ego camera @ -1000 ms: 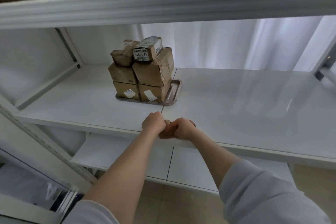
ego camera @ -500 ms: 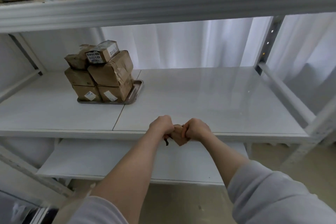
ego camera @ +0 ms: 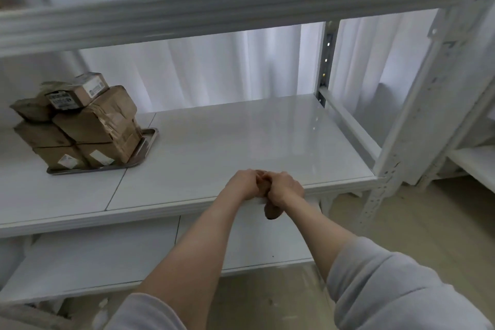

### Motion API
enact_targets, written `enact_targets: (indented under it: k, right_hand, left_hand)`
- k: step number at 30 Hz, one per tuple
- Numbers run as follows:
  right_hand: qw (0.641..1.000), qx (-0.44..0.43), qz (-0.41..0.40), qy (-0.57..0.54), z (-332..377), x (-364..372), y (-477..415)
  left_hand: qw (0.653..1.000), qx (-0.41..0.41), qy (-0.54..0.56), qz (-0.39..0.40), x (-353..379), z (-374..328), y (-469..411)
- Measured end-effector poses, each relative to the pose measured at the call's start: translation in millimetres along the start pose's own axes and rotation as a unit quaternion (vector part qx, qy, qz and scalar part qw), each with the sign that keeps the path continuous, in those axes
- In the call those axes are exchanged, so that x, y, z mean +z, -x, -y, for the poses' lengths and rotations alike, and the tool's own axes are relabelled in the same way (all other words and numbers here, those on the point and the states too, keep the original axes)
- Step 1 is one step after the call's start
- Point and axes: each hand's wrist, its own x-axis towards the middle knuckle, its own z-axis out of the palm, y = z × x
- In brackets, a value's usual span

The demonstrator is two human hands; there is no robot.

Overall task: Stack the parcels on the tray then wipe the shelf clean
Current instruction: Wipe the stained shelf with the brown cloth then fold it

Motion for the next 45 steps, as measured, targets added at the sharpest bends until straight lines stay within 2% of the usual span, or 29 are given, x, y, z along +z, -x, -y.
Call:
enact_targets:
  k: [4,10,14,16,19,23,25,28,33,40,45]
  right_hand:
    - [0.998,0.047,-0.051,-0.006,-41.0,-18.7,1.2]
    - [0.980,0.145,-0.121,-0.069,-96.9,-41.5,-12.3]
    - [0.972,0.155,-0.146,-0.097,-114.8,-48.4,-15.5]
    - [0.959,0.200,-0.160,-0.118,-129.0,-54.4,-19.9]
    - [0.937,0.253,-0.208,-0.123,-146.6,-65.5,-23.7]
    - [0.938,0.270,-0.203,-0.075,-146.4,-72.2,-24.9]
    - [0.951,0.245,-0.161,-0.092,-136.4,-75.5,-23.3]
    - [0.975,0.193,-0.097,-0.055,-112.2,-76.9,-20.0]
    - [0.990,0.133,0.003,-0.042,-51.6,-58.3,-19.5]
    - [0.992,0.049,0.096,-0.064,48.3,-7.3,-17.1]
    - [0.982,0.008,0.145,-0.124,120.0,34.0,-24.2]
  left_hand:
    - [0.997,0.046,0.052,0.037,12.1,-35.3,-15.6]
    - [0.989,0.118,-0.030,0.087,29.0,-105.7,-46.8]
    - [0.985,0.139,-0.054,0.086,43.2,-118.4,-74.1]
    - [0.982,0.157,-0.052,0.090,50.7,-124.6,-81.9]
    - [0.973,0.192,-0.036,0.124,58.6,-140.1,-82.3]
    - [0.976,0.178,-0.063,0.107,58.7,-149.0,-84.2]
    - [0.983,0.149,-0.073,0.082,52.8,-141.4,-86.2]
    - [0.990,0.116,-0.068,0.047,36.5,-128.1,-81.0]
    - [0.998,0.015,-0.061,0.030,5.9,-72.5,-64.9]
    - [0.995,-0.100,-0.013,0.006,-24.2,35.9,-36.8]
    - [0.985,-0.160,-0.018,-0.056,-54.7,115.0,-21.3]
